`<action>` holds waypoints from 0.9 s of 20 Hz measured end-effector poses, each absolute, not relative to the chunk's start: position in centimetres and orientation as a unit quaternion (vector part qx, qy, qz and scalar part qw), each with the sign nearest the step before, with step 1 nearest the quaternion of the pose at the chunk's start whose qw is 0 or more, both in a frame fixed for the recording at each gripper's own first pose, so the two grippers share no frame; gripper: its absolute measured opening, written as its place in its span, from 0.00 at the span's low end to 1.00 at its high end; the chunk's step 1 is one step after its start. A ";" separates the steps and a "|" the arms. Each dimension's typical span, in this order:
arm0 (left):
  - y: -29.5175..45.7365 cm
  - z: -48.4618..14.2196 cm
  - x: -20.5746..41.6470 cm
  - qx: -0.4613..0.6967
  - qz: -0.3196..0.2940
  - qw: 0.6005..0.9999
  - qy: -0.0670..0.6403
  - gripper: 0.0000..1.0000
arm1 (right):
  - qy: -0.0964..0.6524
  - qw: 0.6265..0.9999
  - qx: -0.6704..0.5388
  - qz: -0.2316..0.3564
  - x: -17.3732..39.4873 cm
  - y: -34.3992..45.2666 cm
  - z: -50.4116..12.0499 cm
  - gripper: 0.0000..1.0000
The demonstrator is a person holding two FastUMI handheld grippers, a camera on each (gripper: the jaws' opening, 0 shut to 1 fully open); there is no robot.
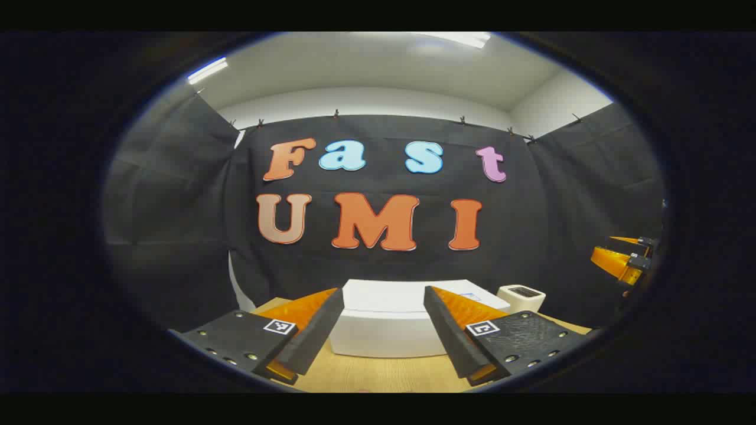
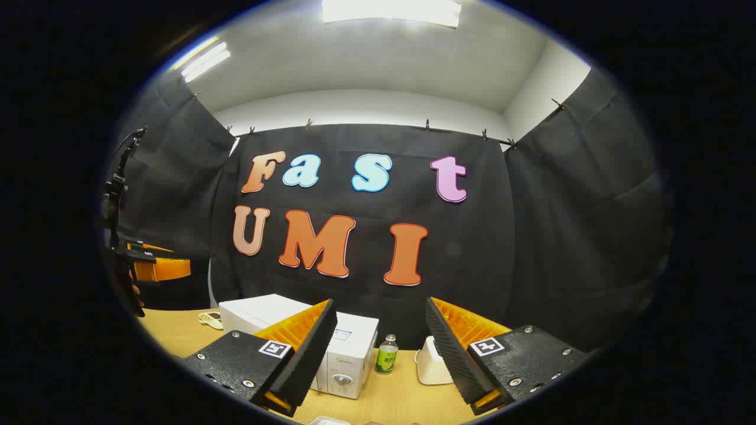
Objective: Open the microwave oven with the left hand, put the food in, and close the microwave oven.
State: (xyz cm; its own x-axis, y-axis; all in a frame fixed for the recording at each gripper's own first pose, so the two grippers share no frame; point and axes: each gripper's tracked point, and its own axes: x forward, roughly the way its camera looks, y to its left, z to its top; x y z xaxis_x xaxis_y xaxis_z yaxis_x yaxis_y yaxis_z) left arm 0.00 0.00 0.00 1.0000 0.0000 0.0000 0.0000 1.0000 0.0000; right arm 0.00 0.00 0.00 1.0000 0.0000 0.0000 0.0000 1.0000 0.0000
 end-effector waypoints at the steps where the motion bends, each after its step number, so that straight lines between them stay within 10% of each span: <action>1: 0.1 0.0 0.0 -0.001 0.001 1.000 -0.001 0.88 | 0.000 1.000 0.001 0.001 0.0 0.0 0.0 0.94; 18: 0.5 0.0 -0.4 0.022 0.007 1.000 -0.004 0.92 | 0.009 1.000 0.000 0.005 0.2 -0.1 -0.5 0.94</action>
State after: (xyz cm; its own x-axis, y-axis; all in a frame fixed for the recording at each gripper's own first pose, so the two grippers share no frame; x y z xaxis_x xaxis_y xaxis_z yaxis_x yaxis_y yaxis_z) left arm -0.37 0.51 -0.01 0.9999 0.0144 0.0075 -0.0147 0.9989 0.0448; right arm 0.18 -0.06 -0.51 0.9998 0.0107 -0.0177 -0.0107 0.9999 0.0008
